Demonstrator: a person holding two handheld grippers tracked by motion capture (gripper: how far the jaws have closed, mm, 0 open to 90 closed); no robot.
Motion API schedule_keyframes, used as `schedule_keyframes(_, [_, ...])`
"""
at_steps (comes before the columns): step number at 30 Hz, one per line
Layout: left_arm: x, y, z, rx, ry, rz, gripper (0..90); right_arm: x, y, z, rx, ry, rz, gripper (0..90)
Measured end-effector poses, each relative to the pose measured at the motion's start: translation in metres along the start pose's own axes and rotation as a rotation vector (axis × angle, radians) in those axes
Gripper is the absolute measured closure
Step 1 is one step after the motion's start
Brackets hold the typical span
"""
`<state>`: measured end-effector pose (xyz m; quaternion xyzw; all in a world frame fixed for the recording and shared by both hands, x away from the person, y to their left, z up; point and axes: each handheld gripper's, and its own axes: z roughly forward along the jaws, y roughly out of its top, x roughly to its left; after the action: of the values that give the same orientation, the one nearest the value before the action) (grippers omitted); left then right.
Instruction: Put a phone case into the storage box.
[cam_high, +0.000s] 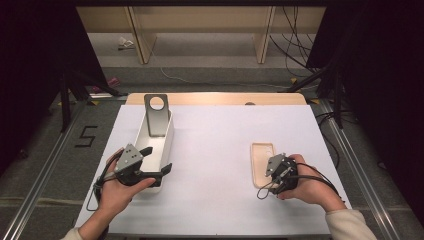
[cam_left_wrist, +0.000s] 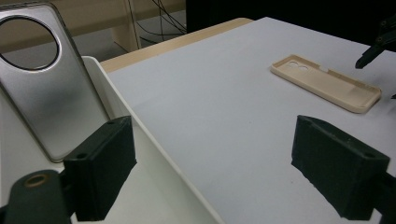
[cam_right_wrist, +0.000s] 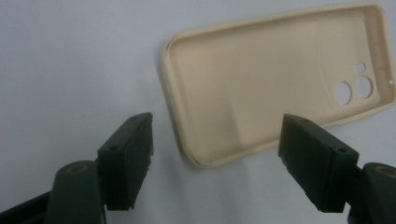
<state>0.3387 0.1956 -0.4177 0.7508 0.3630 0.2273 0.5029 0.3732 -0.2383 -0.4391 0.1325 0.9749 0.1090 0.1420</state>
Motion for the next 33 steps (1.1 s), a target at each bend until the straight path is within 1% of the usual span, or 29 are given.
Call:
schedule_keyframes(2, [0.0, 0.0, 0.0, 0.002, -0.001, -0.001, 13.2, -0.001, 0.003, 0.001, 0.024, 0.0, -0.027, 29.5])
schedule_keyframes(3, [0.0, 0.0, 0.001, 0.003, -0.002, 0.0, 13.2, -0.001, 0.004, 0.002, 0.034, 0.0, -0.027, 29.7])
schedule_keyframes(6, [-0.001, 0.0, 0.001, 0.002, -0.004, 0.004, 13.2, -0.001, 0.008, 0.005, 0.055, 0.001, -0.056, 31.3])
schedule_keyframes(9, [-0.001, 0.0, 0.001, 0.002, -0.005, 0.003, 13.2, -0.001, 0.012, 0.008, 0.091, 0.001, -0.077, 33.1])
schedule_keyframes(12, [-0.001, -0.001, 0.001, 0.005, -0.007, 0.003, 13.2, -0.001, 0.016, 0.011, 0.104, 0.014, -0.087, 35.4])
schedule_keyframes(15, [-0.001, -0.001, 0.002, 0.005, -0.008, 0.003, 13.1, -0.001, 0.02, 0.013, 0.126, 0.012, -0.1, 36.5])
schedule_keyframes(16, [-0.001, -0.001, 0.002, 0.006, -0.009, 0.004, 13.1, -0.001, 0.021, 0.014, 0.135, 0.013, -0.112, 36.7])
schedule_keyframes(21, [-0.001, -0.001, 0.002, 0.007, -0.009, 0.006, 13.1, 0.0, 0.026, 0.016, 0.147, 0.016, -0.127, 38.6])
schedule_keyframes(26, [-0.002, -0.001, 0.002, 0.007, -0.01, 0.006, 13.0, -0.001, 0.031, 0.019, 0.171, 0.02, -0.148, 42.0])
schedule_keyframes(27, [-0.002, -0.001, 0.002, 0.007, -0.01, 0.006, 13.1, -0.001, 0.032, 0.019, 0.173, 0.026, -0.15, 42.8])
schedule_keyframes(28, [-0.002, -0.001, 0.002, 0.006, -0.009, 0.005, 13.0, -0.001, 0.032, 0.02, 0.174, 0.031, -0.146, 43.7])
schedule_keyframes(29, [-0.002, -0.001, 0.002, 0.006, -0.009, 0.004, 13.1, -0.001, 0.033, 0.02, 0.17, 0.03, -0.153, 45.3])
schedule_keyframes(33, [-0.002, -0.001, 0.002, 0.007, -0.009, 0.006, 13.1, 0.0, 0.033, 0.022, 0.19, 0.051, -0.16, 52.8])
